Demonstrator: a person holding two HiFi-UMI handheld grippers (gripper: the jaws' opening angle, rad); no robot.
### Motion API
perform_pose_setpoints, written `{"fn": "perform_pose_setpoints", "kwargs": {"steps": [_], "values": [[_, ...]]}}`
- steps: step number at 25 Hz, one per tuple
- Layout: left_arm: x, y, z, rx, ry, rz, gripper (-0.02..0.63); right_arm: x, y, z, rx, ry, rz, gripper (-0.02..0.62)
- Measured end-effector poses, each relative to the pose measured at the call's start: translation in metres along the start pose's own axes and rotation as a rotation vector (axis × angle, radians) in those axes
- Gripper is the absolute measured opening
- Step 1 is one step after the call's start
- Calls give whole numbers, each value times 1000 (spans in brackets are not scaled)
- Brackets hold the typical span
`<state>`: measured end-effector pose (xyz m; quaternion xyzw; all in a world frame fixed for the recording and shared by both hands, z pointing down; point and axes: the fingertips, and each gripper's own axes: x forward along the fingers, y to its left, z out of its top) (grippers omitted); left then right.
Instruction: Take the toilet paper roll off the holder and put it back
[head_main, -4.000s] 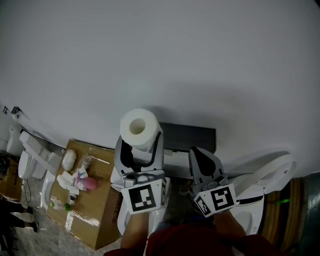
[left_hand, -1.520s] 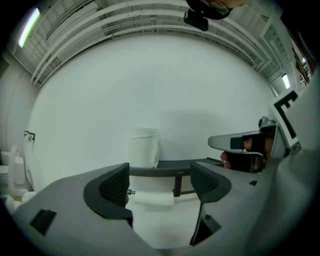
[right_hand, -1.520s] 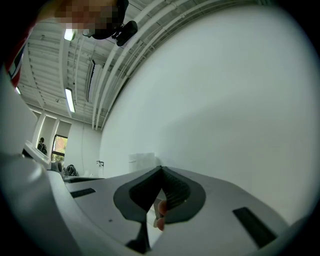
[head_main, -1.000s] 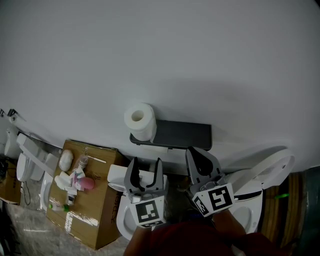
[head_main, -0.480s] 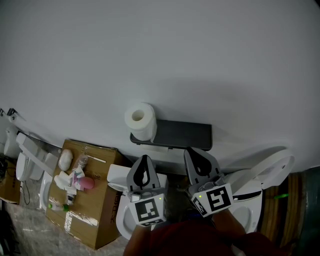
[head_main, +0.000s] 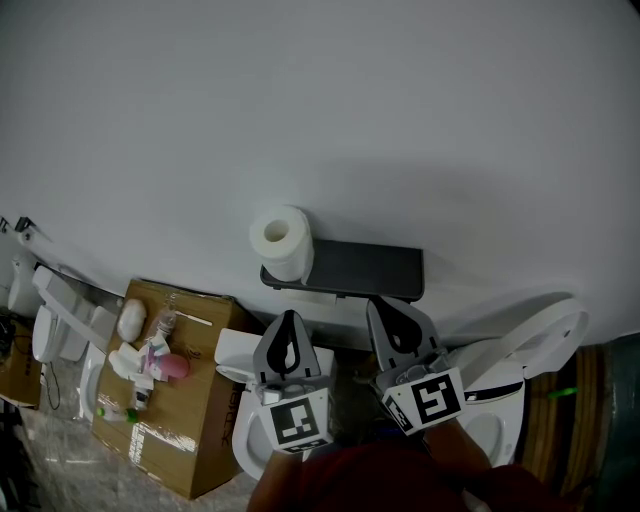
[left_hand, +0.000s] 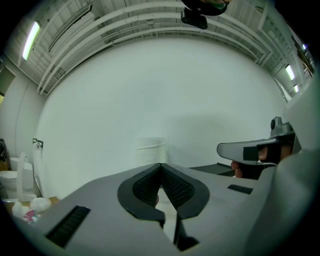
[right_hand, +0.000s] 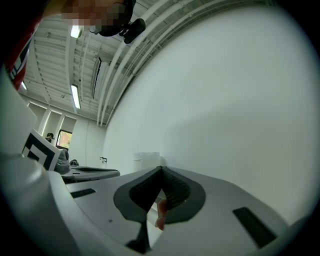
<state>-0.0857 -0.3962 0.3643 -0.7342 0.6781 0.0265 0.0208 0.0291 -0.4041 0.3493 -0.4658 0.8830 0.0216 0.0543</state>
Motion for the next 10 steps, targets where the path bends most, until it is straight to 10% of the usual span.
{"fn": "perform_pose_setpoints", "kwargs": {"steps": [10], "values": [[-5,-2,3,-7,-2,7,14,-5,1,1,-2,-2,0,14]]}}
